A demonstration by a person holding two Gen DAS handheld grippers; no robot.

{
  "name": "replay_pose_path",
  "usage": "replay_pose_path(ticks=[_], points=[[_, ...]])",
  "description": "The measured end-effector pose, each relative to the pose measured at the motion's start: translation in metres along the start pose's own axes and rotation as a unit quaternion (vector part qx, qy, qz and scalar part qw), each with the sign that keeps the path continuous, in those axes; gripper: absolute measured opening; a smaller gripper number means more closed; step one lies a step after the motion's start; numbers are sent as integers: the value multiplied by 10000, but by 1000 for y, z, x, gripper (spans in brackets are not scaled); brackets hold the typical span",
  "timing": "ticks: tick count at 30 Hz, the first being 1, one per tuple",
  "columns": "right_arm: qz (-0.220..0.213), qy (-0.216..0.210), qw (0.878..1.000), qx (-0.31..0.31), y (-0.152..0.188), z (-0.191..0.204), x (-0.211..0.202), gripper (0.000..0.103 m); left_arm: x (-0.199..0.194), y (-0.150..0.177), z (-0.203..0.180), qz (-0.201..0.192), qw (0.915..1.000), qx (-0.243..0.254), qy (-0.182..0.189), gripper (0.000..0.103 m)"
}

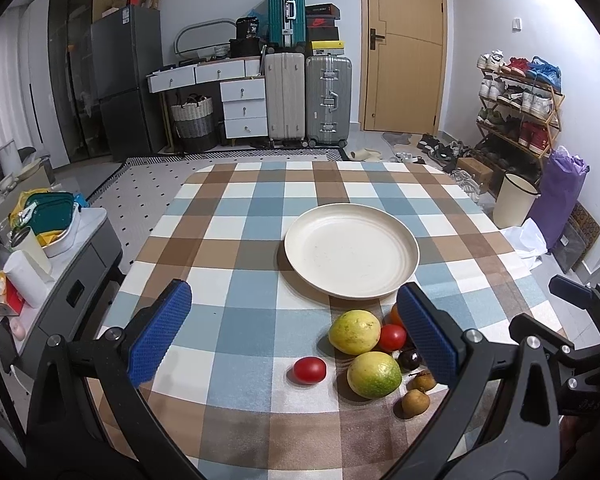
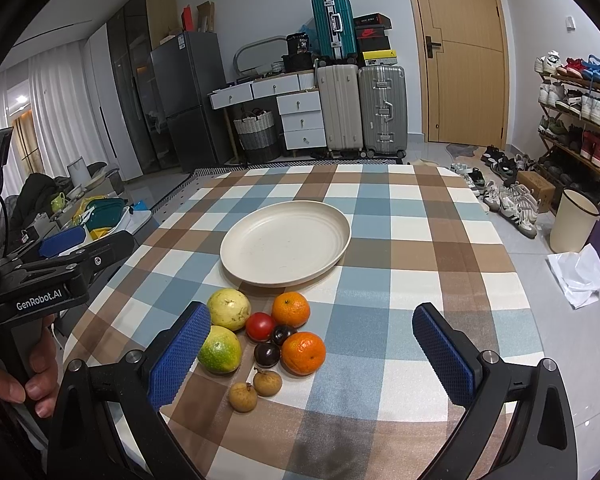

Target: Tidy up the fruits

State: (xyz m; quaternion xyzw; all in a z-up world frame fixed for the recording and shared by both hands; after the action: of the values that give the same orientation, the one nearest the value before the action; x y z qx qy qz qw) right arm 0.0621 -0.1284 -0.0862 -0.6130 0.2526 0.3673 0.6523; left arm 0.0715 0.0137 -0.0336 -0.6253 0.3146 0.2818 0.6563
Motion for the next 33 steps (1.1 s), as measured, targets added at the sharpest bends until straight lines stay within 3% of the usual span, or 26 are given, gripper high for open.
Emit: replay_pose_path(ticks=[18,33], points=[[100,-321,9990,-284,8,25,18,103,19,9,26,57,9995,-306,107,102],[603,-935,9918,-631,22,61,59,103,46,11,58,190,9980,-604,54,102]])
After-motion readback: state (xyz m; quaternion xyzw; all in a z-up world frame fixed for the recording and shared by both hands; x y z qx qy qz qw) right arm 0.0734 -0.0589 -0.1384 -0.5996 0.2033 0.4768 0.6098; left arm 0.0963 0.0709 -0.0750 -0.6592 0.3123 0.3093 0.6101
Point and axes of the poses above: each gripper's, at about its wrist camera, not at the fingertips, and x roughly the way its jaws point, z to its left, y to its underside, the point moved 8 cm from there along x, roughly the way its jaws point, and after that the axes turned 15 degrees about z, right-handed, at the moved point
